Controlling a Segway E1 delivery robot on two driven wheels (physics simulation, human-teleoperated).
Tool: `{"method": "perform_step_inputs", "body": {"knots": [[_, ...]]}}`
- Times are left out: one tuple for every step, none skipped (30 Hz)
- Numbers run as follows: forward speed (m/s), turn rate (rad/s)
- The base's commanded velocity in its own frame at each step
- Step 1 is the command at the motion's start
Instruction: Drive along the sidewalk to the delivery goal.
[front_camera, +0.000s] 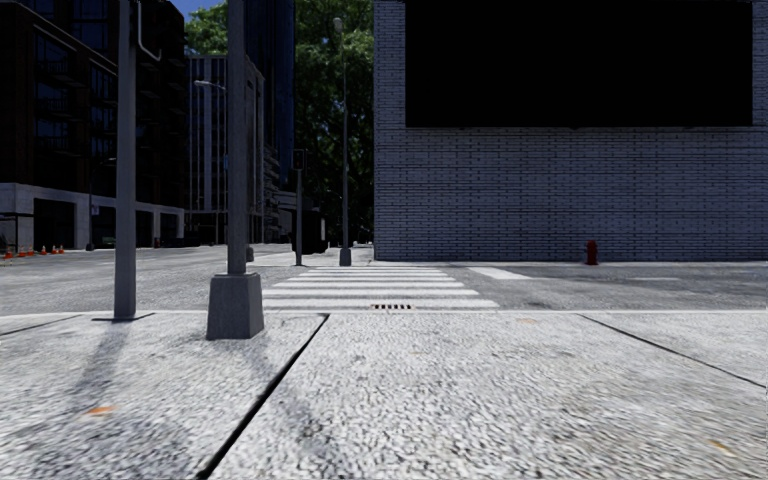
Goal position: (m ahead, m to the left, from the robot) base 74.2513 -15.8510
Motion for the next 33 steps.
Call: {"method": "perform_step_inputs", "body": {"knots": [[1.23, 0.00], [1.22, 0.00], [1.22, 0.00], [1.22, 0.00], [1.22, 0.00], [1.22, 0.00], [1.26, 0.00], [1.34, 0.00], [1.43, 0.00], [1.43, 0.00], [1.51, 0.00], [1.61, 0.00], [1.66, 0.00], [1.66, 0.00], [1.71, 0.00], [1.86, 0.00], [1.86, 0.00], [2.00, 0.00], [2.00, 0.00], [2.00, 0.00], [2.00, 0.00], [2.00, 0.00], [2.00, 0.00], [2.00, 0.00], [2.00, 0.00], [2.00, 0.00], [2.00, 0.00], [2.00, 0.00], [2.00, 0.00], [2.00, 0.00], [2.00, 0.00], [2.00, 0.00], [2.00, 0.00]]}}
